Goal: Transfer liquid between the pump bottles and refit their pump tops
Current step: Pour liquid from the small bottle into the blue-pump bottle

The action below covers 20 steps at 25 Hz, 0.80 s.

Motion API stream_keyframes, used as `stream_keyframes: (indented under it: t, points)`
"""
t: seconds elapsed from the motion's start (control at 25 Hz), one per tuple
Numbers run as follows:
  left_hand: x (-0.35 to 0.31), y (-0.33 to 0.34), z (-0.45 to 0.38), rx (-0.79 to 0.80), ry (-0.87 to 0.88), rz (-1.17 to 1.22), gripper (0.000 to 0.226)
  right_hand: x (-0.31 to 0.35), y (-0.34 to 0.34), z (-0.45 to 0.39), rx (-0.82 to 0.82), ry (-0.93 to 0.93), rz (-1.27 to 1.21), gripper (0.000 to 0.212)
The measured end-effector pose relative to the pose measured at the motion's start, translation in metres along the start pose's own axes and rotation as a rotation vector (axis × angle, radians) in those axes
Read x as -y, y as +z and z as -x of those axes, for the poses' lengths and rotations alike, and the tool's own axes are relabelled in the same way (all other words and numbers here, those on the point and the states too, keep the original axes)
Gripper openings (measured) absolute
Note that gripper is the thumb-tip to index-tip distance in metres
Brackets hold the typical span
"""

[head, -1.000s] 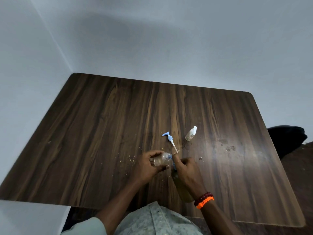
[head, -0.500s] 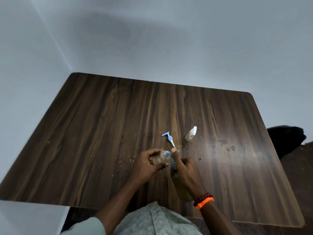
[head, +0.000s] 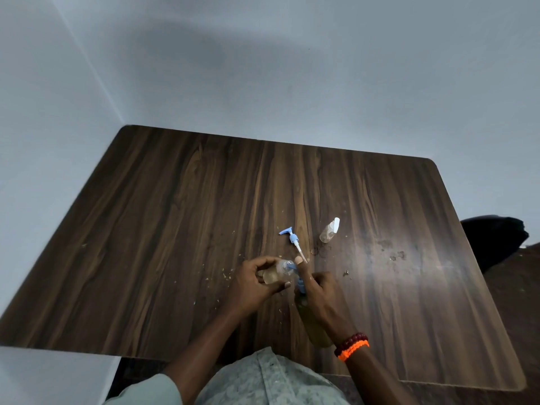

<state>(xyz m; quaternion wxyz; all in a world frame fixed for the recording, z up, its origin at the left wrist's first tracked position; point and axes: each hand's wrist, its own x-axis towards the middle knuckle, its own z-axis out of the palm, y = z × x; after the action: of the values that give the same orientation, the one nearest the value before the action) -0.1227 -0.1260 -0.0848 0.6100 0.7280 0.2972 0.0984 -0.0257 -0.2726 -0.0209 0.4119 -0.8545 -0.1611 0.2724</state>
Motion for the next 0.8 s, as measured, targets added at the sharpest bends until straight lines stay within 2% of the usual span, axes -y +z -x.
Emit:
stream_keyframes:
  t: [0.04, 0.16, 0.2, 0.36, 0.4, 0.48, 0.6, 0.64, 0.72, 0.8]
  points:
    - [0.0005, -0.0003, 0.0002, 0.000, -0.005, 0.003, 0.051, -0.0009, 0.0007, -0.0001, 0.005, 0.000, -0.004, 0.114]
    - [0.0000, 0.0015, 0.0009, 0.028, -0.011, 0.006, 0.050, -0.0010, 0.0017, 0.0002, 0.004, 0.000, 0.030, 0.080]
    - [-0.0005, 0.0025, 0.0013, 0.035, -0.008, 0.004, 0.050, -0.0013, 0.0020, 0.0000, 0.002, 0.002, 0.038, 0.080]
    - [-0.0025, 0.0008, 0.0002, 0.002, 0.003, 0.015, 0.049, -0.0006, 0.0015, -0.0009, -0.011, 0.005, 0.021, 0.116]
    - [-0.0022, 0.0001, -0.0001, 0.002, 0.006, 0.010, 0.049, -0.0009, 0.0013, -0.0016, -0.005, 0.001, 0.016, 0.119]
    - [-0.0015, -0.0002, 0.0009, 0.012, -0.002, -0.004, 0.050, 0.0001, 0.0002, -0.0001, 0.011, -0.015, 0.009, 0.109]
    - [0.0005, 0.0023, 0.0010, 0.033, -0.016, 0.000, 0.050, 0.0019, 0.0002, 0.0015, 0.018, 0.015, 0.035, 0.079]
    - [0.0005, 0.0025, 0.0012, 0.029, -0.011, -0.001, 0.049, 0.0035, 0.0003, 0.0025, 0.018, 0.026, 0.032, 0.083]
    - [-0.0007, 0.0018, -0.0004, 0.010, 0.000, 0.003, 0.049, 0.0035, 0.0005, 0.0017, -0.002, 0.024, 0.013, 0.111]
    - [-0.0007, 0.0004, -0.0012, 0.001, 0.005, -0.007, 0.049, 0.0027, 0.0007, -0.0005, -0.002, 0.021, -0.003, 0.124]
